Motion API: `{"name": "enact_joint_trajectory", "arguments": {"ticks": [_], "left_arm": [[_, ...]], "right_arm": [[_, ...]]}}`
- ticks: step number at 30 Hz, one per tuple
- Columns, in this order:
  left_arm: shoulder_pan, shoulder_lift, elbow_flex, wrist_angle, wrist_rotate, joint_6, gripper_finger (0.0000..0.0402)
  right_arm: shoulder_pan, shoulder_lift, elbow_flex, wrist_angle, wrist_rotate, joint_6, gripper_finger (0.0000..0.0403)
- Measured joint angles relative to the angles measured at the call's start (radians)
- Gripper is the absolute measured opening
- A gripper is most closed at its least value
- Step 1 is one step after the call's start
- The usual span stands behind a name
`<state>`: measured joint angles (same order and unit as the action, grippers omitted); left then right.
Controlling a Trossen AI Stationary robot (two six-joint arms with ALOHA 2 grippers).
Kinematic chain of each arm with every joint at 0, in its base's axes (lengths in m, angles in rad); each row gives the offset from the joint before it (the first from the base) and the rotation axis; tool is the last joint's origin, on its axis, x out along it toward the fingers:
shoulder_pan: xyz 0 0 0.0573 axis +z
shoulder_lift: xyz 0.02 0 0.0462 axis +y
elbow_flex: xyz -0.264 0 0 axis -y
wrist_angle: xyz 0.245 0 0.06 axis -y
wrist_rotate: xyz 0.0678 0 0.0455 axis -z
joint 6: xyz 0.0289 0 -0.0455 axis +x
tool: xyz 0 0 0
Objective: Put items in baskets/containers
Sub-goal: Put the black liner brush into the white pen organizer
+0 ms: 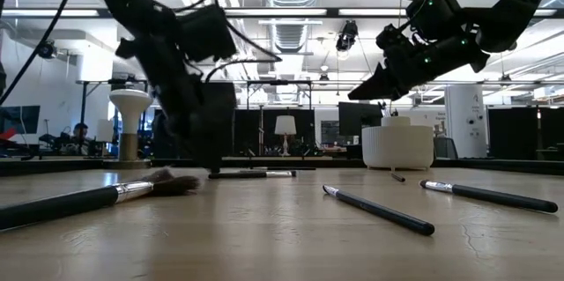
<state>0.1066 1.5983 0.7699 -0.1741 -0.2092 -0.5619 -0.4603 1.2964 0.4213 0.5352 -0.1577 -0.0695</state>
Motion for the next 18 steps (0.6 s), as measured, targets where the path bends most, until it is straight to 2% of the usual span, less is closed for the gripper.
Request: {"name": "enact_joint_trajectory", "arguments": {"ticks": [5,11,18], "left_arm": [[0.025,-0.072,0.004,0.019,0.034,0.038,0.0],[0.048,-0.124,0.005,0.027,0.051,0.041,0.0],[0.035,-0.081,0.005,0.021,0.064,0.035,0.0015]], "right_arm": [[0.006,0.0,0.019,-0.004,0.0,0.03,0.0013],[0.061,0.033,0.056,-0.006,0.0,0.01,0.0055],[0.09,0.126,0.132,-0.071,0.0,0.009,0.0108]]}}
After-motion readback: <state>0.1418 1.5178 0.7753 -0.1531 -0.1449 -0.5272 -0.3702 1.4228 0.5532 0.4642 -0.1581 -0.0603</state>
